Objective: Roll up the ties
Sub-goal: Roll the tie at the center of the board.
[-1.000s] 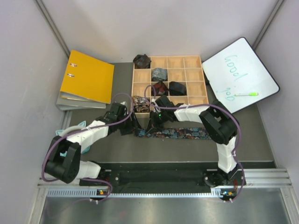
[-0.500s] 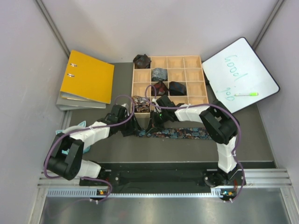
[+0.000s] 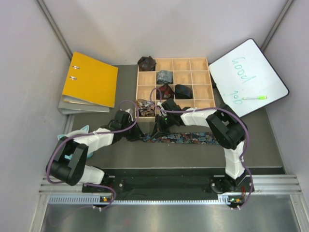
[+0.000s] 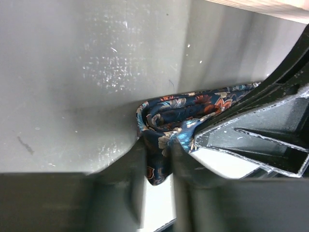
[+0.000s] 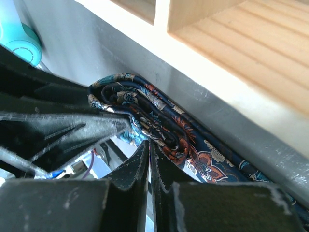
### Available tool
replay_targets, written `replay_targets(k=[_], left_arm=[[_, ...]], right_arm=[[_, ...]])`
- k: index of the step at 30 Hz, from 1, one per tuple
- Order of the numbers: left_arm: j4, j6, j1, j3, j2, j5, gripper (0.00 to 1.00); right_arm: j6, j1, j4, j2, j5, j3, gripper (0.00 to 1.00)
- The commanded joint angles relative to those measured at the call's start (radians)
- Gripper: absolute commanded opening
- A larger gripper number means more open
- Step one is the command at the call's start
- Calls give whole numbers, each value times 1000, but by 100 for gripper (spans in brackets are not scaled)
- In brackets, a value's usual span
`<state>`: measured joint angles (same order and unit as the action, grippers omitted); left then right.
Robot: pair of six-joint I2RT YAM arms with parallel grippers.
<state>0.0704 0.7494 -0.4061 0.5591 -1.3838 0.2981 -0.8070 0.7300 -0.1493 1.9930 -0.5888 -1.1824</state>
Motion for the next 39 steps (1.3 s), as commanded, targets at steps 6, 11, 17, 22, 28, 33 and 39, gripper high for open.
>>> replay_targets(k=[6,11,17,22,28,33,39], left_arm=[[121,-1,0,85,37,-59,13],[317,-27,-10,171,83,-168,12],[436,-61,-34,245,132,-273,11],[512,-78,-79,280,134,-356,11],[574,-61,-149,332,106,-442,11],[617,-35,-212,384,71,-525,11],[652,-13,-263,430,22,-573,11]], right_arm=[[35,-17,-98,-13,90,-28,5],[43,-17,-157,-68,112,-77,6],[35,-17,-180,-140,109,-97,7],[12,0,-162,-158,101,-97,7],[-11,32,-124,-111,83,-114,7],[-20,65,-116,-48,80,-151,7],[-40,89,-88,4,64,-195,6]])
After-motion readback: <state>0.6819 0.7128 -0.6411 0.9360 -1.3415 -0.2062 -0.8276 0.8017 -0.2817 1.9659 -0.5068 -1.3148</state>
